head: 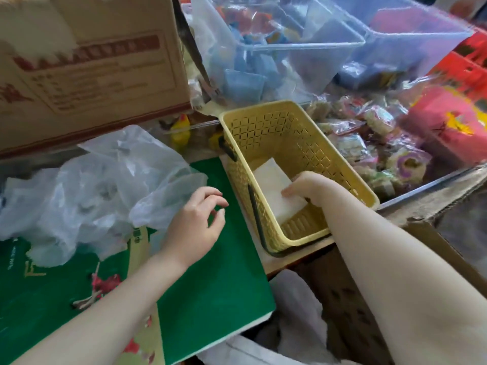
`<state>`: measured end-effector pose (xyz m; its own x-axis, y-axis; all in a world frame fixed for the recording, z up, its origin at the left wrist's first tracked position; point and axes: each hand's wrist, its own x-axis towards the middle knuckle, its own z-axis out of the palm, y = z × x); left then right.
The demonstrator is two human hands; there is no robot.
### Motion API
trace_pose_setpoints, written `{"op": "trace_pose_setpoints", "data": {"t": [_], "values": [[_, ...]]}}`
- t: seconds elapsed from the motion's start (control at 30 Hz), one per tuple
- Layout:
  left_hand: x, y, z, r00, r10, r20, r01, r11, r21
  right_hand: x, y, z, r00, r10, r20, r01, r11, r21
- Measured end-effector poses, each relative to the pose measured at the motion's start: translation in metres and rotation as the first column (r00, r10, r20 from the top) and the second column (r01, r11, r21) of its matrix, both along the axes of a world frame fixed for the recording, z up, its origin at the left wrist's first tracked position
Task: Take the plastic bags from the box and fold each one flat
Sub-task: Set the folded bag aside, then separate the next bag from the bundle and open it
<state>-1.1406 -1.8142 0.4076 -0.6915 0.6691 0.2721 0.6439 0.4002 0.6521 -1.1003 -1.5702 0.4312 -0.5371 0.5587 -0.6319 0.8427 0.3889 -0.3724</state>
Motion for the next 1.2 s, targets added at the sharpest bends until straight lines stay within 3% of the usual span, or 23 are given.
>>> {"op": "trace_pose_setpoints", "data": {"t": [0.1, 0.2, 0.3, 0.43, 0.57, 0.63, 0.73, 0.83, 0.97, 1.07, 1.2], "values": [[0.001, 0.001, -0.007, 0.999, -0.045, -0.018, 0.044, 0.998, -0.038, -0.006, 0.005, -0.007, 0.992, 0.035, 0.118, -0.038, 0.999, 0.023], [0.002, -0.003, -0.008, 0.997, -0.075, -0.013, 0.074, 0.996, -0.058, -0.008, 0.002, -0.004, 0.997, 0.062, 0.05, -0.069, 0.985, 0.159], [0.0, -0.012, -0.001, 0.999, -0.046, 0.012, 0.047, 0.997, -0.059, -0.007, -0.014, 0.014, 0.978, 0.053, -0.199, -0.025, 0.989, 0.143], [0.0, -0.033, 0.014, 0.999, -0.004, 0.039, 0.007, 0.997, -0.073, -0.002, -0.066, 0.059, 0.803, 0.047, -0.594, -0.103, 0.993, -0.061], [0.0, -0.067, 0.028, 0.993, 0.092, 0.079, -0.085, 0.993, -0.087, -0.009, -0.129, 0.08, 0.598, 0.189, -0.779, -0.106, 0.982, 0.157], [-0.003, -0.087, 0.031, 0.983, 0.154, 0.103, -0.143, 0.985, -0.101, -0.022, -0.157, 0.063, 0.616, 0.242, -0.749, -0.167, 0.97, 0.176], [-0.006, -0.119, 0.031, 0.963, 0.253, 0.092, -0.241, 0.963, -0.124, -0.042, -0.195, 0.011, 0.726, 0.433, -0.535, -0.386, 0.9, 0.204], [-0.007, -0.154, 0.025, 0.939, 0.329, 0.102, -0.311, 0.937, -0.161, -0.053, -0.219, -0.03, 0.675, 0.669, -0.31, -0.594, 0.743, 0.308], [-0.004, -0.187, 0.011, 0.915, 0.384, 0.125, -0.362, 0.917, -0.169, -0.059, -0.231, -0.053, 0.606, 0.782, -0.147, -0.603, 0.572, 0.556], [0.003, -0.198, 0.002, 0.897, 0.395, 0.201, -0.361, 0.914, -0.183, -0.055, -0.231, -0.062, 0.666, 0.739, -0.104, -0.595, 0.61, 0.523], [0.007, -0.203, -0.002, 0.89, 0.36, 0.281, -0.321, 0.931, -0.175, -0.028, -0.224, -0.053, 0.772, 0.552, -0.314, -0.335, 0.775, 0.536]]}}
